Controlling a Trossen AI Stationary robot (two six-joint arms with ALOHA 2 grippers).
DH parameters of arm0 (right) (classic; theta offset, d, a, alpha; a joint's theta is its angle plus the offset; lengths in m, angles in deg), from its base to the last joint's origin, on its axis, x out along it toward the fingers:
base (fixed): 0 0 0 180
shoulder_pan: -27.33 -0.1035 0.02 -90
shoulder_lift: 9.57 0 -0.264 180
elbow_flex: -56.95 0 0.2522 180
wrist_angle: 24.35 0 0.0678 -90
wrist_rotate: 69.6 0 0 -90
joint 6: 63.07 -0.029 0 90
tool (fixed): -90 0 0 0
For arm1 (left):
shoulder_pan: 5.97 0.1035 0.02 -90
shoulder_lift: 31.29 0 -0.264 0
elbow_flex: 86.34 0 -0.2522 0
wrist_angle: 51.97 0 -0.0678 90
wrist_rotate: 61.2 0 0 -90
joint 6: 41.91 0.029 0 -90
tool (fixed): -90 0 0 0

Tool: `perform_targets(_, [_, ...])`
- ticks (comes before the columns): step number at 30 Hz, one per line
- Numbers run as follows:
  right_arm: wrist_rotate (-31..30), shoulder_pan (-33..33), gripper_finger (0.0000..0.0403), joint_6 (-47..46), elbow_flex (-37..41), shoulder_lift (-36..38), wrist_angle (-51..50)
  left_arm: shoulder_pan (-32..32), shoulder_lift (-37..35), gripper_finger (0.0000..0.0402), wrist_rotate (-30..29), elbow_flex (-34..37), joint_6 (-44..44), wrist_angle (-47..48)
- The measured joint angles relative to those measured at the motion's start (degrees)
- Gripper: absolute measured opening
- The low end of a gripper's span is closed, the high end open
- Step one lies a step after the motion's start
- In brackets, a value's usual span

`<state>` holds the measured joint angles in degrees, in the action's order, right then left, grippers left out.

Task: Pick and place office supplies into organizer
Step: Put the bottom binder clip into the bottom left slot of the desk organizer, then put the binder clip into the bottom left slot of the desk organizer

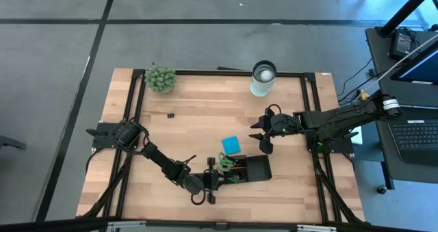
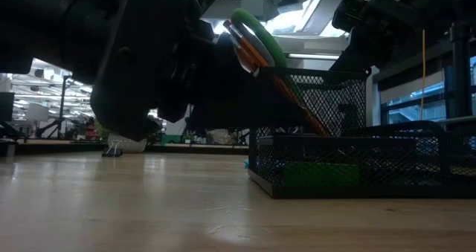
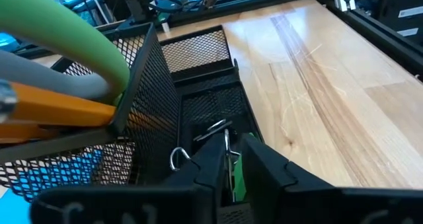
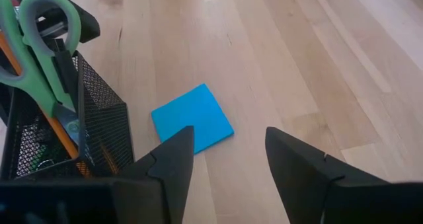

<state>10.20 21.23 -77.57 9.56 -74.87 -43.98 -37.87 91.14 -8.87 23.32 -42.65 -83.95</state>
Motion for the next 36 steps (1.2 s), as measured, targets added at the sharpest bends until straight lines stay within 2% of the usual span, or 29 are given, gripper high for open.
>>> perform_targets(11, [0.02,0.00,0.0189,-0.22,0.00,0.00,0.00,-1.41,-0.03,0.0080,-0.43,0.00,-3.02,0.43])
perform_targets(24, [0.06,0.00,0.0189,-0.21,0.02,0.00,0.01,-4.92,-7.57,0.0085,-12.04,0.02,-1.34,8.82])
perform_targets(27, [0.07,0.00,0.0189,-0.24,0.02,0.00,0.00,-5.63,-11.69,0.0086,-15.60,0.01,-2.72,15.30])
perform_targets(31, [0.09,0.00,0.0189,-0.23,0.02,0.00,0.00,-6.60,-18.05,0.0083,-17.99,0.00,-9.03,30.43])
perform_targets(36, [0.13,0.00,0.0189,-0.24,0.02,0.00,0.00,-6.94,-26.53,0.0079,-18.24,0.00,-31.73,52.07])
